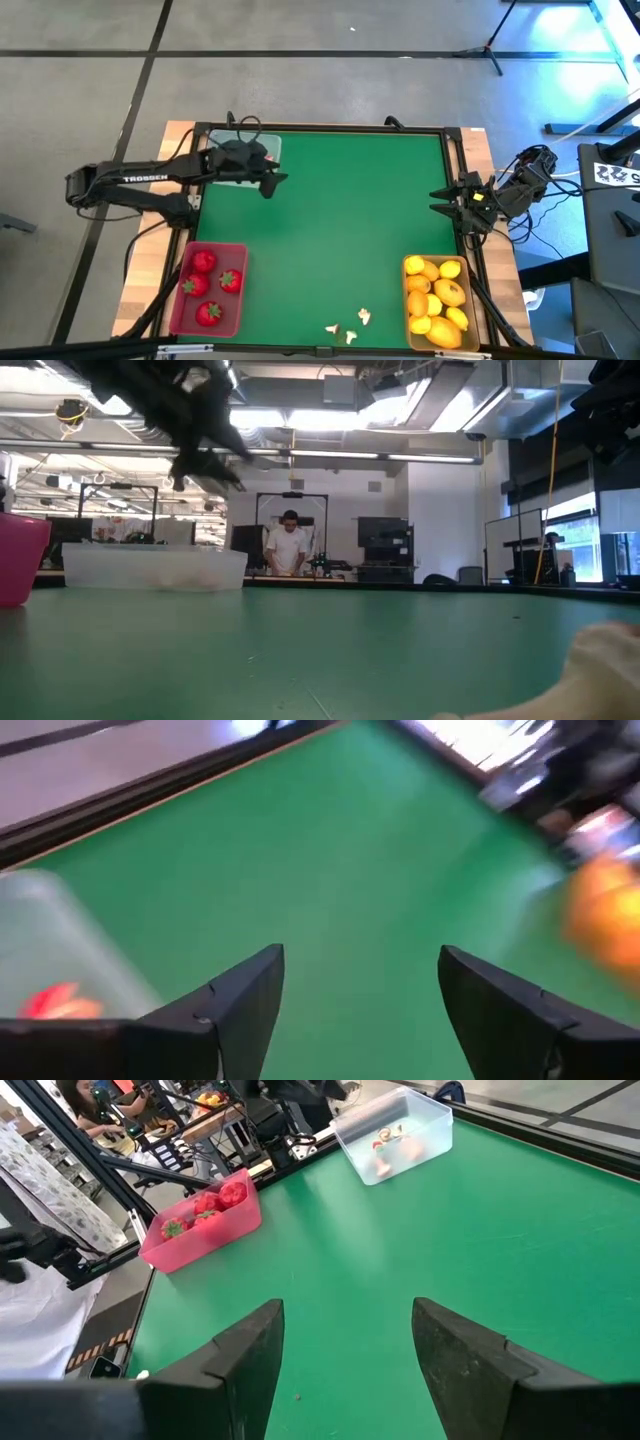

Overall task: Sort produce into baskets
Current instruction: Put the brown mushroom into the white bin

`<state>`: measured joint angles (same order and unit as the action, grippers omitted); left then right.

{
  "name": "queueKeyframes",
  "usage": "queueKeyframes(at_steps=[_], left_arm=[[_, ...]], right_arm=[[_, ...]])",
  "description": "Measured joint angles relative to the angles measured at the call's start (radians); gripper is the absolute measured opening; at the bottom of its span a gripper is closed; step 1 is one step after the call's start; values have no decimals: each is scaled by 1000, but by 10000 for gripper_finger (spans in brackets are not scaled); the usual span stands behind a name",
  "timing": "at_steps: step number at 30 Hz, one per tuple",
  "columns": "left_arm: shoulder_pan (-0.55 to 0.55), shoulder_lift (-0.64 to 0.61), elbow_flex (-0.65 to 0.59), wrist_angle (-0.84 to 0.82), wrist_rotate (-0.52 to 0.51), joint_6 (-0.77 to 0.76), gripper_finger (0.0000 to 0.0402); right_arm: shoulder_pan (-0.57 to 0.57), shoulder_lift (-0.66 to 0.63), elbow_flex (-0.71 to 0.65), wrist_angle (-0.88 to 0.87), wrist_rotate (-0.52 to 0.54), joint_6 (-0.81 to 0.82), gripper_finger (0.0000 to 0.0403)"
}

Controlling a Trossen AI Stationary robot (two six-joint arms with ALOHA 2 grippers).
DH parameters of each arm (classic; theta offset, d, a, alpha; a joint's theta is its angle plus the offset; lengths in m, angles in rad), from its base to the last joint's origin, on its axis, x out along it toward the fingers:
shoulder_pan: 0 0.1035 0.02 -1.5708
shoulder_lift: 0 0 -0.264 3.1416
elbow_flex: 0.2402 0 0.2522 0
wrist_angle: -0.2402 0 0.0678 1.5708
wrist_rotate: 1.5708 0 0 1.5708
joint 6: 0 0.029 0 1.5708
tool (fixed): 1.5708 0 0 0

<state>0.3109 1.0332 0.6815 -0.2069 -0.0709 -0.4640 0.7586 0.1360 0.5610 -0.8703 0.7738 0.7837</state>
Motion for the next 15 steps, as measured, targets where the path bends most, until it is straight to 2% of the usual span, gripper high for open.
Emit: queueKeyframes(at_steps=[5,15], left_arm=[[-120,0,0,161,13,-55,260],[-385,74,1,426,30,-27,260]], right_arm=[[0,0,0,4,0,0,221],[0,0,0,8,0,0,221]])
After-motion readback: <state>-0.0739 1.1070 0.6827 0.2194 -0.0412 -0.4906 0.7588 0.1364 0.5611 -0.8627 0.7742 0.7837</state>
